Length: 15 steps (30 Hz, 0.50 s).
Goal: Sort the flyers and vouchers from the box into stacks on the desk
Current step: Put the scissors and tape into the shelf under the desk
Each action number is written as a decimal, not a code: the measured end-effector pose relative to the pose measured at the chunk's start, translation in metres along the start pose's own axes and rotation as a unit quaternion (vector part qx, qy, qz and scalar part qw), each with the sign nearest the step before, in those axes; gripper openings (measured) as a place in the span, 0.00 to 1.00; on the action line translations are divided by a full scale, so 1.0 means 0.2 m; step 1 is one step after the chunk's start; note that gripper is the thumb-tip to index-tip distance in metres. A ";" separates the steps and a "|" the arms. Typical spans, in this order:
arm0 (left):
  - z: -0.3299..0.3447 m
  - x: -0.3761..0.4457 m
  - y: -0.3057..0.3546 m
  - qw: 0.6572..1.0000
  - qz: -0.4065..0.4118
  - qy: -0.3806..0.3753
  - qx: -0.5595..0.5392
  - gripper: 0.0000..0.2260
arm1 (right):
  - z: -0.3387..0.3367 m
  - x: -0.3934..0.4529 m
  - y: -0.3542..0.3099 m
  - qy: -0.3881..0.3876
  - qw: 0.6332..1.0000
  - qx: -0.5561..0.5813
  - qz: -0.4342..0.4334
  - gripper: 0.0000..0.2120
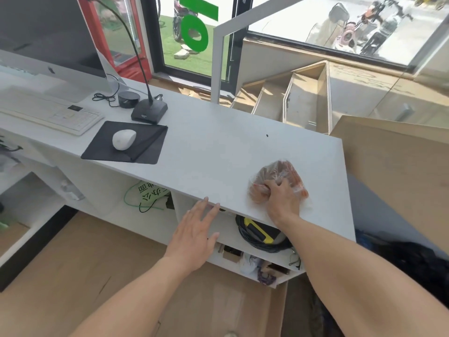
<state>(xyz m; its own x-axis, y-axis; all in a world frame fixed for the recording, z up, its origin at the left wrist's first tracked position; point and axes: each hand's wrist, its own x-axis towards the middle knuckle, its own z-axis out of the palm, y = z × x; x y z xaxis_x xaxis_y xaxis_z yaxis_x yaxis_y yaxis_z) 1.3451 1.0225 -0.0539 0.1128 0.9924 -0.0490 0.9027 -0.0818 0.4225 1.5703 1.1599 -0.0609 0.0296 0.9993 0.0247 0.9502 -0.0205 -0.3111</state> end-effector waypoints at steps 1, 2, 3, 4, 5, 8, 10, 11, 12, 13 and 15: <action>-0.01 -0.02 -0.01 1.000 0.004 0.000 -0.002 0.32 | 0.01 -0.04 -0.03 0.002 1.000 -0.008 -0.016 0.24; -0.01 -0.05 -0.03 1.000 0.007 -0.002 -0.004 0.32 | 0.01 -0.09 -0.07 0.002 1.000 -0.010 -0.028 0.22; -0.02 -0.08 -0.05 1.000 0.011 -0.003 -0.003 0.32 | 0.02 -0.13 -0.11 0.002 0.999 -0.007 -0.042 0.19; -0.02 -0.11 -0.08 1.000 0.014 -0.005 -0.001 0.32 | 0.03 -0.17 -0.15 0.002 0.998 0.002 -0.059 0.18; -0.03 -0.13 -0.10 1.000 0.017 -0.007 0.001 0.32 | 0.04 -0.22 -0.20 0.001 0.997 0.012 -0.078 0.17; -0.05 -0.21 -0.18 1.000 0.025 -0.008 0.000 0.32 | 0.07 -0.35 -0.34 0.014 0.991 0.044 -0.127 0.12; -0.07 -0.26 -0.23 1.000 0.030 -0.003 -0.004 0.32 | 0.10 -0.45 -0.42 0.019 0.986 0.053 -0.160 0.10; -0.08 -0.28 -0.26 0.999 0.031 -0.001 -0.008 0.32 | 0.11 -0.50 -0.45 0.022 0.983 0.053 -0.176 0.10; -0.09 -0.31 -0.28 0.999 0.030 0.000 -0.012 0.32 | 0.13 -0.55 -0.49 0.025 0.980 0.054 -0.192 0.11; -0.09 -0.34 -0.31 0.999 0.029 0.000 -0.014 0.32 | 0.15 -0.59 -0.51 0.024 0.977 0.057 -0.204 0.12; -0.09 -0.41 -0.38 1.000 0.030 -0.001 -0.008 0.31 | 0.18 -0.69 -0.56 0.016 0.973 0.067 -0.218 0.13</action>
<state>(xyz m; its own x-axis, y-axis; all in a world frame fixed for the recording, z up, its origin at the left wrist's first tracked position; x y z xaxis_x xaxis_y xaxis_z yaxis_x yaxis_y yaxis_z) 1.2596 0.9486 -0.0651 0.1675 0.9855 -0.0259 0.8871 -0.1392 0.4400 1.4480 1.0260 -0.0634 -0.3568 0.9101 0.2107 0.8252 0.4128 -0.3857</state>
